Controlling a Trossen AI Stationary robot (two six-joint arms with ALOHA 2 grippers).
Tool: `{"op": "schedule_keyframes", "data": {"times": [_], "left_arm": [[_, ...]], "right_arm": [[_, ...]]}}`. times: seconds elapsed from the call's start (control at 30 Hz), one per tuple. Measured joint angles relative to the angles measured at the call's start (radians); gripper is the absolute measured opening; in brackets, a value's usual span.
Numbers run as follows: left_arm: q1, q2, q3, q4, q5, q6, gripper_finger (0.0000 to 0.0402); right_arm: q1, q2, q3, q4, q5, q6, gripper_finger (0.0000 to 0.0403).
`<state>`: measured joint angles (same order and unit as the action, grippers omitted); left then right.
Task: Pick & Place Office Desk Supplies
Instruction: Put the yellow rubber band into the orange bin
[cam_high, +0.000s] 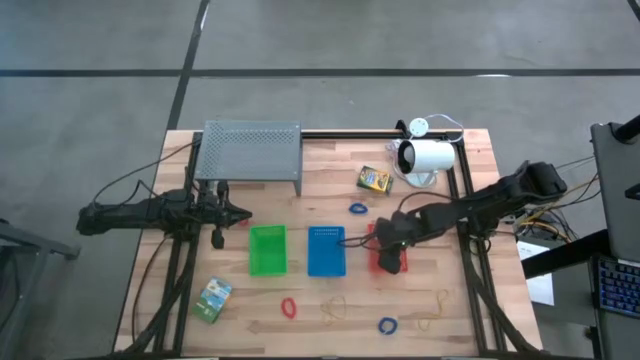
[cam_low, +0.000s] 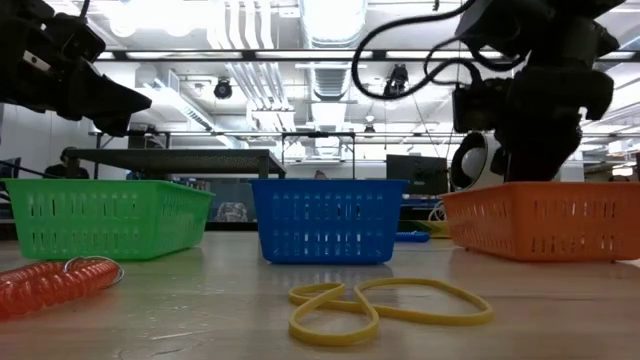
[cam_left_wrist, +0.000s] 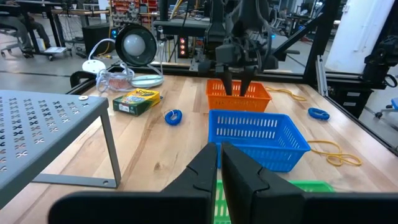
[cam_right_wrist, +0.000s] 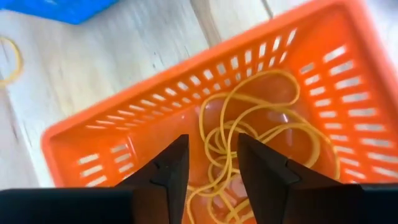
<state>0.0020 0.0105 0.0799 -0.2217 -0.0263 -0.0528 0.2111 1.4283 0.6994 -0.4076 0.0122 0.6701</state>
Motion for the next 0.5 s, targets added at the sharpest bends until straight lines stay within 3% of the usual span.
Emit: {"op": "schedule_keyframes", "data": {"times": [0.5], "left_arm": [[0.0,0.0,0.0,0.0,0.0,0.0,0.0028]], "right_arm": [[-0.001,-0.128,0.0,0.016,0.123,-0.042,0.0136]]}}
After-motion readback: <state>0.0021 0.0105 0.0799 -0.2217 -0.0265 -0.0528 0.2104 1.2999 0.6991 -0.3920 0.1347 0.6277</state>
